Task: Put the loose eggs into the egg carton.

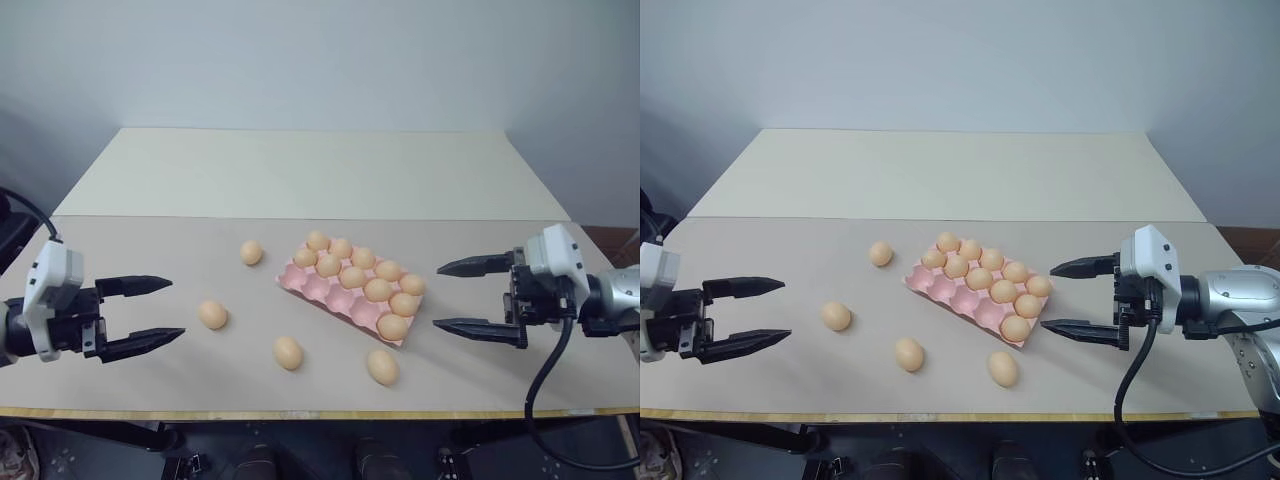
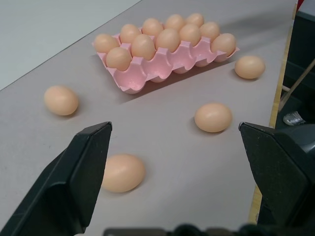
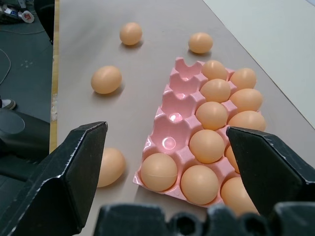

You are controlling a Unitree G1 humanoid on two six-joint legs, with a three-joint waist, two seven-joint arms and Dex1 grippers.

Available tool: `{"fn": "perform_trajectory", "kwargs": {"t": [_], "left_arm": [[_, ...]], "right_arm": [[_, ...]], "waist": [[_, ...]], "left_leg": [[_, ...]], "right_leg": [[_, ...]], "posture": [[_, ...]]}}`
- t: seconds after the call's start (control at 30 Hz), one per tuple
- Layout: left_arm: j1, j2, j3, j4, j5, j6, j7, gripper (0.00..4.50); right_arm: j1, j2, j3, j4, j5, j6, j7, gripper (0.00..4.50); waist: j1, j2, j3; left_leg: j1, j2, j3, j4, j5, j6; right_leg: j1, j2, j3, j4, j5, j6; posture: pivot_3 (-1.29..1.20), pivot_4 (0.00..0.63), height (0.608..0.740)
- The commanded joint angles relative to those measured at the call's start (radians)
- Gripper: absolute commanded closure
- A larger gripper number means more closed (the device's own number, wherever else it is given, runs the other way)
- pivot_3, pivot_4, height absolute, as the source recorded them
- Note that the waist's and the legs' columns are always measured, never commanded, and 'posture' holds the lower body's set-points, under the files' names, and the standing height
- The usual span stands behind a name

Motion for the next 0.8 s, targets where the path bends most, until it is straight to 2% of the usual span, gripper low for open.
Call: {"fn": "perform_trajectory", "kwargs": {"t": [0.03,0.6,0.8], "left_arm": [[-0.027,0.009,0.027,-0.01,-0.022,0.01,0.019,0.02],[-0.086,0.018,-0.057,0.022,0.0,-0.045,-0.065,0.02],[-0.145,0.028,-0.126,0.044,-0.001,-0.045,-0.117,0.02]], "right_arm": [[-0.016,0.0,-0.021,-0.013,0.008,-0.019,0.002,0.0],[-0.028,-0.022,-0.011,-0.022,-0.011,-0.018,0.015,0.0],[0.005,-0.008,0.057,-0.109,-0.05,-0.045,0.021,0.0]], "waist": [[0.0,0.0,0.0],[0.0,0.0,0.0],[0.0,0.0,0.0]], "left_leg": [[0.0,0.0,0.0,0.0,0.0,0.0],[0.0,0.0,0.0,0.0,0.0,0.0],[0.0,0.0,0.0,0.0,0.0,0.0]], "right_leg": [[0.0,0.0,0.0,0.0,0.0,0.0],[0.0,0.0,0.0,0.0,0.0,0.0],[0.0,0.0,0.0,0.0,0.0,0.0]], "posture": [[0.0,0.15,0.74],[0.0,0.15,0.74],[0.0,0.15,0.74]]}}
